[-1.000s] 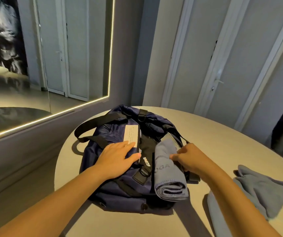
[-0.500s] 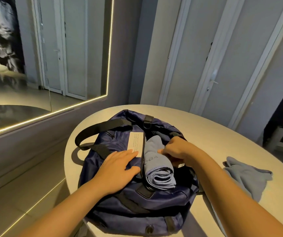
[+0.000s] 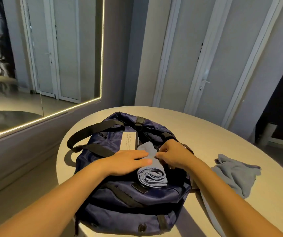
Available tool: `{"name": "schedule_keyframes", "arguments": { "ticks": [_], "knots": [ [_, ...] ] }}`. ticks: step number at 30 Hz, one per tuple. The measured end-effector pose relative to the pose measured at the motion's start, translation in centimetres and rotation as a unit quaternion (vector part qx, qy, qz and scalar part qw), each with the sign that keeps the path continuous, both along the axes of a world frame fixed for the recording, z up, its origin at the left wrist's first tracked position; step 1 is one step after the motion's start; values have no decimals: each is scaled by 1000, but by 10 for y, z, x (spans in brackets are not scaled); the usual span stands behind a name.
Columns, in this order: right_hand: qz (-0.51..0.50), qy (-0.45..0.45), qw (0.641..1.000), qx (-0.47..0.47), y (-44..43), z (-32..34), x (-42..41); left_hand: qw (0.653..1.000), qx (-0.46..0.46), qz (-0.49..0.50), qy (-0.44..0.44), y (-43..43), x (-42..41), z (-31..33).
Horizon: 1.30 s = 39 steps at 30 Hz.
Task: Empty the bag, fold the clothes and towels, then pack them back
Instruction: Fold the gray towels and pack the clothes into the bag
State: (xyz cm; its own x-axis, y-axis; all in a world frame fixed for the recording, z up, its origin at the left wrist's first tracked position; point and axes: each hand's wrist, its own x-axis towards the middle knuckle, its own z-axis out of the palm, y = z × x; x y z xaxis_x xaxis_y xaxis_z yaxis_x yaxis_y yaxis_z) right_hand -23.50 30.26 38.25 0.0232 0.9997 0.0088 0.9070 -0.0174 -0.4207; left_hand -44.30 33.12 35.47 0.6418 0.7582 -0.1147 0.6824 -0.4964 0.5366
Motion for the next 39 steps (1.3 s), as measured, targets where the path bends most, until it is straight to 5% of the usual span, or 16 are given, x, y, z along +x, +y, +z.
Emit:
{"name": "schedule_keyframes", "arguments": {
  "ticks": [7, 17, 25, 29, 34, 39],
  "knots": [
    [119, -96, 983, -102, -47, 3, 24, 999, 29, -6, 18, 2, 3, -9],
    [149, -203, 968, 12, -91, -6, 33, 999, 35, 14, 13, -3, 6, -12],
    [178, -110, 968, 139, -151, 0, 46, 999, 39, 25, 10, 0, 8, -17],
    [173, -160, 963, 133, -142, -4, 20, 998, 52, 29, 3, -5, 9, -15],
    [177, -276, 928, 178, -131, -5, -4, 998, 54, 29, -13, -4, 6, -17],
    [168, -243, 908, 297, -146, -1, 4, 997, 44, 47, -42, -4, 6, -17]
  ]
}}
